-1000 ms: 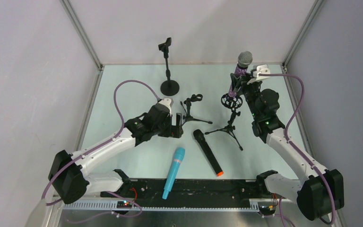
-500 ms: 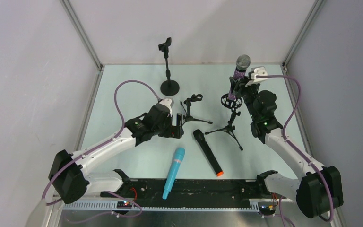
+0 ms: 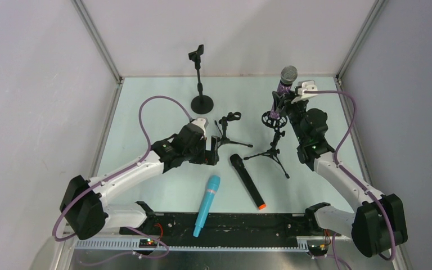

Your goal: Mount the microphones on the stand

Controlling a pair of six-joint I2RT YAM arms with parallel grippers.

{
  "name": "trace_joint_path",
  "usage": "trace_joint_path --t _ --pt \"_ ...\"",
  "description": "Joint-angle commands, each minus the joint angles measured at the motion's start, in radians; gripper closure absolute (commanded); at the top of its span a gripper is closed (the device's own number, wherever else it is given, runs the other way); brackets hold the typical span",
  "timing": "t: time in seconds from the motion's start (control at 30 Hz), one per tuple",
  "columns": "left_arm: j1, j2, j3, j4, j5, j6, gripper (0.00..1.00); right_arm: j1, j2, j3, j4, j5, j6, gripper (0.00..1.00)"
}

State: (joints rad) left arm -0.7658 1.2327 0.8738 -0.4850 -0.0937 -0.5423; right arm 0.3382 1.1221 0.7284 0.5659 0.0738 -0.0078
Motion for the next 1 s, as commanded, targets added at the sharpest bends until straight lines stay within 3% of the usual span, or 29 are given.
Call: trace_joint_path --t 0.0,0.43,0.97 --pt "-0.006 0.006 0.031 0.008 0.014 -0.005 0.00 -0.004 0.033 -0.007 0.013 0.001 0.005 1.00" --pt "-0.006 0.016 0.031 0.008 0.014 -0.004 0.00 -0.005 0.038 0.000 -0.081 0.019 0.024 1.00" --pt "-0.008 0.010 0.033 0.009 0.024 -0.006 0.00 -0.005 -0.123 0.048 -0.326 -0.049 0.063 1.00"
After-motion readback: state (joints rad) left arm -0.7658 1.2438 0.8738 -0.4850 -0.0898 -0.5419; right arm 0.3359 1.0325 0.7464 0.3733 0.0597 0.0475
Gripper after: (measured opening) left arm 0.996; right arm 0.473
